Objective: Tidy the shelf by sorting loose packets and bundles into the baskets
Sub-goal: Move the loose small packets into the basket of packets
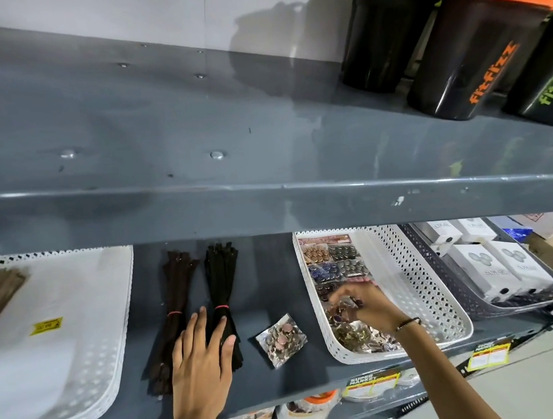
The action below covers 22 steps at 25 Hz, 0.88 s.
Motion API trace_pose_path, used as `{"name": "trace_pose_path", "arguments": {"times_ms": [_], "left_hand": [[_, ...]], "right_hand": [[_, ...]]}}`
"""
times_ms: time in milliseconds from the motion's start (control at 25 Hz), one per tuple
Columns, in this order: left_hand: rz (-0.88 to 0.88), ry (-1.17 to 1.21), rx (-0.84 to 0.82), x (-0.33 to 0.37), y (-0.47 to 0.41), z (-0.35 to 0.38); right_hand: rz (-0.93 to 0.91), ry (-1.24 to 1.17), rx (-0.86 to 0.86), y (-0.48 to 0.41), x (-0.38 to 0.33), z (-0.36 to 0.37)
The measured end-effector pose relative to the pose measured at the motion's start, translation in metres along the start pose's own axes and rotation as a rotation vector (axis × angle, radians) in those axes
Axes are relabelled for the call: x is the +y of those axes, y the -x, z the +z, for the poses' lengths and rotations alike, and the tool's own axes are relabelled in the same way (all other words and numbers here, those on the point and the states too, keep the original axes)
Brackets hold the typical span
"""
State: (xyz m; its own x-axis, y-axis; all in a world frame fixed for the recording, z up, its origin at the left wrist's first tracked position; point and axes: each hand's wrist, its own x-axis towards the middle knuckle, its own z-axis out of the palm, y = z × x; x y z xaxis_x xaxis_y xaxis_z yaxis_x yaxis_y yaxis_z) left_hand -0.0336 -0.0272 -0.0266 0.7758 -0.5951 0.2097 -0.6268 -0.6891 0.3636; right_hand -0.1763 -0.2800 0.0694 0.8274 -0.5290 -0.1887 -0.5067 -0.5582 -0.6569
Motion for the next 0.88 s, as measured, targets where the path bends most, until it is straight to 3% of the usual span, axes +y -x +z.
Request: {"name": "trace_pose_path", "arguments": {"times_ms": [80,120,240,360,520,680,760,880], "left_hand": [[-0.004,0.000,-0.005,0.001,-0.001,0.001],[-0.003,0.000,-0.009,0.001,-0.002,0.000],[0.010,0.004,-0.032,0.000,0.000,0.000],[0.008,0.019,-0.016,0.002,0.002,-0.002],[0.018,0.027,0.011,0.000,0.000,-0.002],[0.030,0.023,0.012,0.000,0.001,0.002],[0.034,0.019,0.029,-0.001,0.000,0.004],[0.044,0.016,0.070,-0.002,-0.001,0.007]], "right_hand": [[-0.105,0.029,0.217,0.010,-0.027,0.010],[-0.197,0.095,0.209,0.013,-0.045,0.020],[-0.373,0.499,-0.132,0.008,-0.075,0.067],[-0.321,0.867,-0.305,-0.010,-0.067,0.085],[-0.384,0.891,-0.246,-0.012,-0.068,0.085],[-0.415,0.639,-0.028,0.007,-0.080,0.054],[-0.307,0.519,0.104,0.012,-0.064,0.012],[0.017,0.572,0.207,0.009,-0.001,-0.044]]}}
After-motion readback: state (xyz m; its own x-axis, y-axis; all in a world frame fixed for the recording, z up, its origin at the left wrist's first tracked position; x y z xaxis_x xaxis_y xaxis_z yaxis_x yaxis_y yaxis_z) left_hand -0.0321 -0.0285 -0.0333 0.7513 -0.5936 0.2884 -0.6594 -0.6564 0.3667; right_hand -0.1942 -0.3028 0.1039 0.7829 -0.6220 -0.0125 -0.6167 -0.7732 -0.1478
